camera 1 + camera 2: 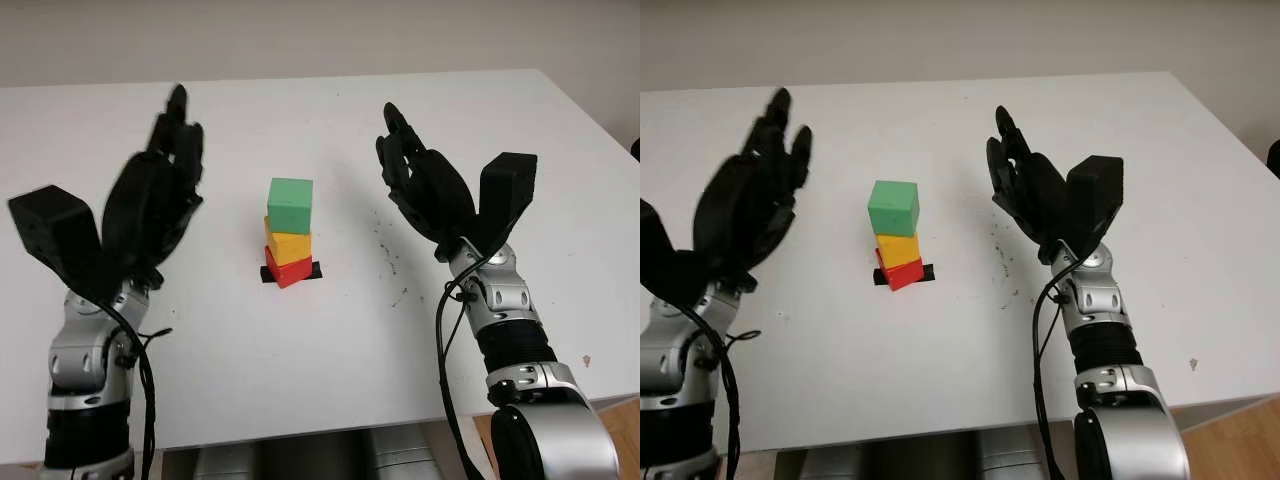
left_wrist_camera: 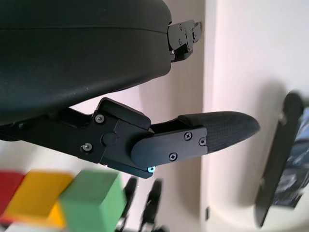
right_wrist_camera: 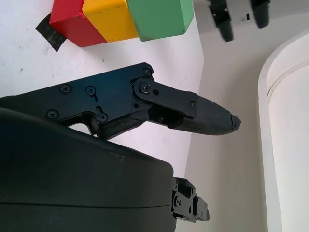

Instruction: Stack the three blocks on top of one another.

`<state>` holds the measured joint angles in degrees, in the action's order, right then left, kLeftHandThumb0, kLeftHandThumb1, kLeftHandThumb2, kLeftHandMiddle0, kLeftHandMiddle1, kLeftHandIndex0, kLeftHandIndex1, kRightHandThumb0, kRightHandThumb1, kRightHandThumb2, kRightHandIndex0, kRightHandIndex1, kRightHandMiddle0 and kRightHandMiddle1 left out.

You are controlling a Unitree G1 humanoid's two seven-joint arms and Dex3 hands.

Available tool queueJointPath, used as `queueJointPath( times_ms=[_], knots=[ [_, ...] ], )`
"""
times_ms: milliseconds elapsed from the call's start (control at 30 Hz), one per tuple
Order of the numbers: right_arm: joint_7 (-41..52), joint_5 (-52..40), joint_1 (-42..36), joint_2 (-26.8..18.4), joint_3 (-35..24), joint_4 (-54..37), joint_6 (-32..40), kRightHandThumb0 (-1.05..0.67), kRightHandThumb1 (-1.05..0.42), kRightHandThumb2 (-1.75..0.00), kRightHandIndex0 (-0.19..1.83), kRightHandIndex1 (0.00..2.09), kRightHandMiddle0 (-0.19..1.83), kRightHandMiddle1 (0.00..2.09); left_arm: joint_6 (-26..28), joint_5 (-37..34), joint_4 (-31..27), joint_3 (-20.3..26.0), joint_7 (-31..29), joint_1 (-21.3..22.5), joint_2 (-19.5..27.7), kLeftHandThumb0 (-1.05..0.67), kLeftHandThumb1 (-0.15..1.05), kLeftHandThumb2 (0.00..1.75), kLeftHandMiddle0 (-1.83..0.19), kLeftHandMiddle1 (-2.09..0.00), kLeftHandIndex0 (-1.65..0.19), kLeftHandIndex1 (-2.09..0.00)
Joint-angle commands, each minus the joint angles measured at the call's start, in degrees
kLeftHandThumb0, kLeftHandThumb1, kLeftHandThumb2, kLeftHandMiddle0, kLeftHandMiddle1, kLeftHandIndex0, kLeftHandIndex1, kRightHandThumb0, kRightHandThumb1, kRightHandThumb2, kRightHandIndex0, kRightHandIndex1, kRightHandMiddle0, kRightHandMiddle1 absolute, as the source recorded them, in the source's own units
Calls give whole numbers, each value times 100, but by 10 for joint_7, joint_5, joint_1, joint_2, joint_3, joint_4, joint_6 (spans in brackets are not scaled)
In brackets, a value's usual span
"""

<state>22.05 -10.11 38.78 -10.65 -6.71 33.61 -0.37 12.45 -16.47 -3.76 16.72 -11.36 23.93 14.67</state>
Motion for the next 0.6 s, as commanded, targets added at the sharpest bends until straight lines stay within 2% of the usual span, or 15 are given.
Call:
queueJointPath(
  times_ms=[0,133,300,400,567],
  knots=[
    [-2,-2,13,-1,-1,1,1,-77,-105,-74,-19,0,-19,0,-32,11,48,13,-1,34,26,-82,105,67,19,0,19,0],
    [-6,6,15,-2,5,5,8,-74,-105,-77,-19,0,-19,0,-124,93,181,-15,12,75,68,-83,105,67,19,0,19,0],
    [-22,10,22,0,3,16,29,-72,-105,-78,-19,0,-19,0,-190,133,323,-37,16,115,80,-84,105,64,19,0,19,0],
    [-27,8,28,1,0,30,32,-72,-105,-78,-19,0,-19,0,-211,143,374,-45,20,127,79,-84,105,67,19,0,19,0],
    [-29,6,33,2,-2,52,22,-73,-105,-78,-19,0,-19,0,-238,148,417,-52,29,136,72,-83,105,69,19,0,19,0]
  ],
)
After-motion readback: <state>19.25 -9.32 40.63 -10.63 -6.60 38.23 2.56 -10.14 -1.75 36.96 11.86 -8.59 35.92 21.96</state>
